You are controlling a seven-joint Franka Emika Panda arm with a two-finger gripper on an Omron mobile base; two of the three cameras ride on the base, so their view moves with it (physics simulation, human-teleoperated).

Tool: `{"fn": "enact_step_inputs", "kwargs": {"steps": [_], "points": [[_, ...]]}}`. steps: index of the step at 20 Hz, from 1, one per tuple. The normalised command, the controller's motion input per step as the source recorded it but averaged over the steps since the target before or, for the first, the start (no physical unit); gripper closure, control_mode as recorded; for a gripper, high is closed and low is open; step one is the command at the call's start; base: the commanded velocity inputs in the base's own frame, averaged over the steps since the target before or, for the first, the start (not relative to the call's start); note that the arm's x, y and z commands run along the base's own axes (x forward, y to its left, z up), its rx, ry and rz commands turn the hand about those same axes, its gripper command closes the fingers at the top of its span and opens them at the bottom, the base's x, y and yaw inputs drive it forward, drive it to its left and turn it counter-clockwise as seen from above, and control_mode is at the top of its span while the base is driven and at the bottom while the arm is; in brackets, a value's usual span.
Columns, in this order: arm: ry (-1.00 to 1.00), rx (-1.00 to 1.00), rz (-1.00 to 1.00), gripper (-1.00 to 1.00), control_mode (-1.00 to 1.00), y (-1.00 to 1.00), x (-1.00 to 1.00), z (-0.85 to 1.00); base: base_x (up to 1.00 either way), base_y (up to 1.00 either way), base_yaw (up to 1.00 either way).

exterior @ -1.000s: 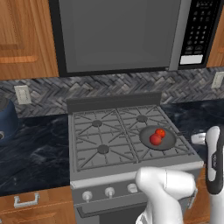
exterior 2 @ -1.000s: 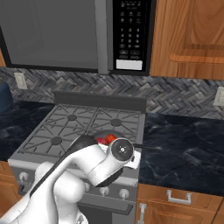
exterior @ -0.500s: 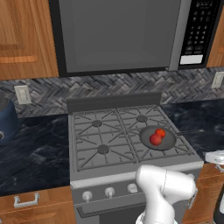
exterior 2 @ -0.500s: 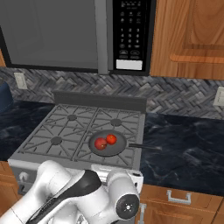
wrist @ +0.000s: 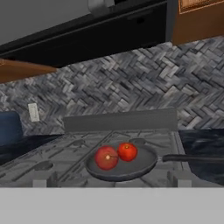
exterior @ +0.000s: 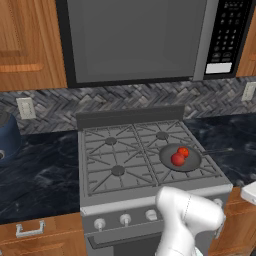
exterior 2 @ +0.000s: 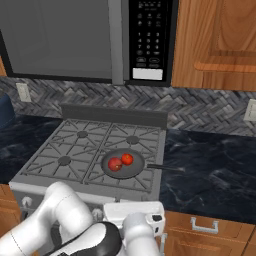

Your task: Place the pan on the front right burner on the stove. Then place the tomato and the onion in the pan and turn on the front right burner.

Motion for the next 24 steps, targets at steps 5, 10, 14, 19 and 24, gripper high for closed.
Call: {"fn": "enact_step_inputs", "kwargs": {"steps": [5,10,14,19,24], "points": [[-0.21,0.00,0.05,-1.00,-1.00,-0.08,-0.08,-0.13,0.00,0.00,0.00],[-0.16,0.00,0.02,-1.00,-1.00,-0.01,-0.07,-0.21,0.00,0.00,0.00],[-0.08,0.00,0.00,-1.00,-1.00,-0.01,-0.01,-0.23,0.00,0.00,0.00],[-0.02,0.00,0.00,-1.00,-1.00,-0.01,0.00,-0.22,0.00,0.00,0.00],[0.00,0.00,0.00,-1.00,-1.00,0.00,0.00,-0.22,0.00,0.00,0.00]]}}
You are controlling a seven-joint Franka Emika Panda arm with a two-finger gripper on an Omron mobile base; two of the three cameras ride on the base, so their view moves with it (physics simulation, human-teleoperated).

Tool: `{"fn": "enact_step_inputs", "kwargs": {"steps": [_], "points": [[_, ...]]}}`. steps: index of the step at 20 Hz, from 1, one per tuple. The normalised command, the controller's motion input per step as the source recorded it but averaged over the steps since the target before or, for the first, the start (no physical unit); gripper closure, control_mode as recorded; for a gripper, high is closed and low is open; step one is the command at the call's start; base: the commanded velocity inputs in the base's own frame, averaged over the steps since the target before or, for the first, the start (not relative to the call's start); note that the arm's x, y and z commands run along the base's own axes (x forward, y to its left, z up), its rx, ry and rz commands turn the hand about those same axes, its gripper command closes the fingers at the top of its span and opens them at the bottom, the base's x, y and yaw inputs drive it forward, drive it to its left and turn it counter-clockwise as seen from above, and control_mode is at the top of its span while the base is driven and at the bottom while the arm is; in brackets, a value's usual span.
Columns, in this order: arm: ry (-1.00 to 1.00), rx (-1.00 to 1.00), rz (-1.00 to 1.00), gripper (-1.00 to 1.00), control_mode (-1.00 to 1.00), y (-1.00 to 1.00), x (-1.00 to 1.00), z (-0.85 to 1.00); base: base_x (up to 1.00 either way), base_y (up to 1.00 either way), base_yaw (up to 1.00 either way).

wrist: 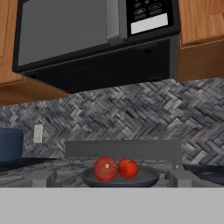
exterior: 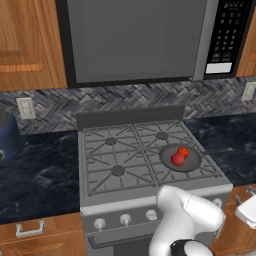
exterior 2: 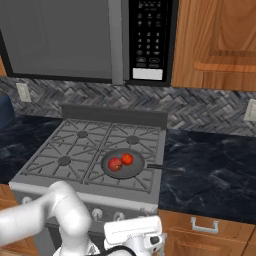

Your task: Place the pan on the front right burner on the stove. Then place the tomato and the onion in the pan and turn on the front right burner.

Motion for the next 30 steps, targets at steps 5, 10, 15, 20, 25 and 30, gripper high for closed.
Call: {"fn": "enact_step_inputs", "kwargs": {"steps": [5,10,15,20,25,30], "points": [[0.00,0.00,0.00,-1.00,-1.00,0.00,0.00,-0.18,0.00,0.00,0.00],[0.00,0.00,0.00,-1.00,-1.00,0.00,0.00,-0.21,0.00,0.00,0.00],[0.00,0.00,0.00,-1.00,-1.00,-0.02,0.00,-0.24,0.00,0.00,0.00],[0.00,0.00,0.00,-1.00,-1.00,0.00,0.00,-0.24,0.00,0.00,0.00],[0.00,0.00,0.00,-1.00,-1.00,-0.01,0.00,-0.24,0.00,0.00,0.00],[0.01,0.00,0.00,-1.00,-1.00,-0.05,0.05,-0.18,0.00,0.00,0.00]]}}
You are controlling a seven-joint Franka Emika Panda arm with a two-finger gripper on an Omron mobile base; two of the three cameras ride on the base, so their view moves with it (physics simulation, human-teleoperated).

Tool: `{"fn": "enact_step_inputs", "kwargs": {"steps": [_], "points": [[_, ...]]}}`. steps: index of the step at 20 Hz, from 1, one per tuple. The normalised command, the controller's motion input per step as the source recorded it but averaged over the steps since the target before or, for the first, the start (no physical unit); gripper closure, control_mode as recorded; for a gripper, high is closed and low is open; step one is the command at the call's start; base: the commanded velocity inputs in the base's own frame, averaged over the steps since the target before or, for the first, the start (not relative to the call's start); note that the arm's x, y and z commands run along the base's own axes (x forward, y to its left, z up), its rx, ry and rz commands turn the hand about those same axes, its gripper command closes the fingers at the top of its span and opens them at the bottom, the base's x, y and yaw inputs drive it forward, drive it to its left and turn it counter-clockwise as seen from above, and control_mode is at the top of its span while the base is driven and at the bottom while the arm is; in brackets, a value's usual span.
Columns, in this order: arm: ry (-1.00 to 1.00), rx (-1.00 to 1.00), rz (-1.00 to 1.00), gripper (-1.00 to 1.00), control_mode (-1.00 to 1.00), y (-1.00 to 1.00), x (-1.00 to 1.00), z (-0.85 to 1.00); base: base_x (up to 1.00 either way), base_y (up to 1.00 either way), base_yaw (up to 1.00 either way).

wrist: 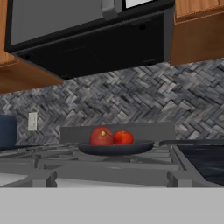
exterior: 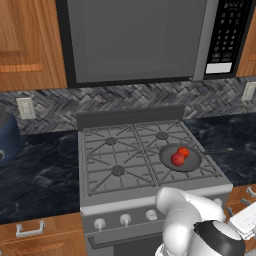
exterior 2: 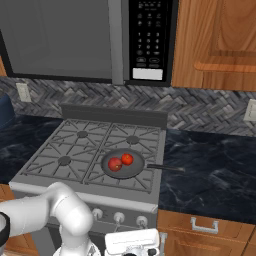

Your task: Place the pan on the front right burner on the stove. Then place the tomato and the onion in the pan and turn on the front right burner.

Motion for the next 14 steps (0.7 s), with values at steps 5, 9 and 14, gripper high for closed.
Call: {"fn": "enact_step_inputs", "kwargs": {"steps": [5,9,14], "points": [[0.03,0.00,0.00,-1.00,-1.00,-0.07,0.19,-0.14,0.00,0.00,0.00],[0.06,0.00,0.00,-1.00,-1.00,-0.08,0.28,-0.13,0.00,0.00,0.00],[0.07,0.00,0.00,-1.00,-1.00,-0.03,0.15,-0.16,0.00,0.00,0.00]]}}
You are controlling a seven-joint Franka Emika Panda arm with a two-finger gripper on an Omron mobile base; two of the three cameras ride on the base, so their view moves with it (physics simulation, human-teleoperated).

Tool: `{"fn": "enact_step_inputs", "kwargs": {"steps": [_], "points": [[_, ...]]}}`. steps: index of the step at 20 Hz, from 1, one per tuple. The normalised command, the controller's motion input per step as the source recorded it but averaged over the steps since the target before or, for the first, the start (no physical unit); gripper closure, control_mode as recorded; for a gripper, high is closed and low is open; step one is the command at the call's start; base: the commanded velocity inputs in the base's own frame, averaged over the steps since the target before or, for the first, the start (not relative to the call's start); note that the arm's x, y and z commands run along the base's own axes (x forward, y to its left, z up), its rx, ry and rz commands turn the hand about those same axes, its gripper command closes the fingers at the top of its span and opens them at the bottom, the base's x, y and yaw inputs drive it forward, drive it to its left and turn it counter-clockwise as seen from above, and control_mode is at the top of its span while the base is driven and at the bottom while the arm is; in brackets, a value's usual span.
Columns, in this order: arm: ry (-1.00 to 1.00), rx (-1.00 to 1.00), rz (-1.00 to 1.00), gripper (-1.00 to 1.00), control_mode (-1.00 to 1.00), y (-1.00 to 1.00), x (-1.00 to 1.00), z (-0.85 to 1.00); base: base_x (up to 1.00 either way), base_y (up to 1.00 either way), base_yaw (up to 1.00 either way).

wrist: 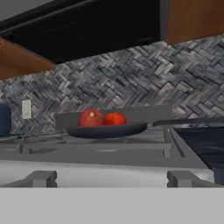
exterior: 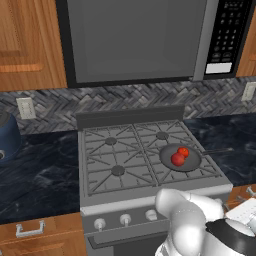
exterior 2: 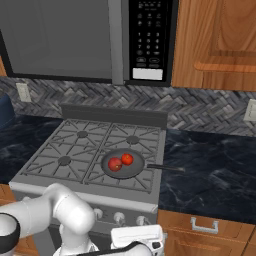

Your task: Place the pan on the front right burner on the stove. Then place the tomato and the onion in the pan and turn on the front right burner.

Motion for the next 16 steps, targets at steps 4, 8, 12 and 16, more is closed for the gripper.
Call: {"fn": "enact_step_inputs", "kwargs": {"steps": [4,8,12,16], "points": [[0.07,0.00,0.00,-1.00,-1.00,0.00,0.00,-0.24,0.00,0.00,0.00],[0.06,0.00,0.00,-1.00,-1.00,0.00,0.00,-0.24,0.00,0.00,0.00],[0.05,0.01,0.00,-1.00,-1.00,0.00,0.03,-0.14,0.00,0.00,0.00],[0.05,0.01,0.00,-1.00,-1.00,0.00,0.06,-0.13,0.00,0.00,0.00]]}}
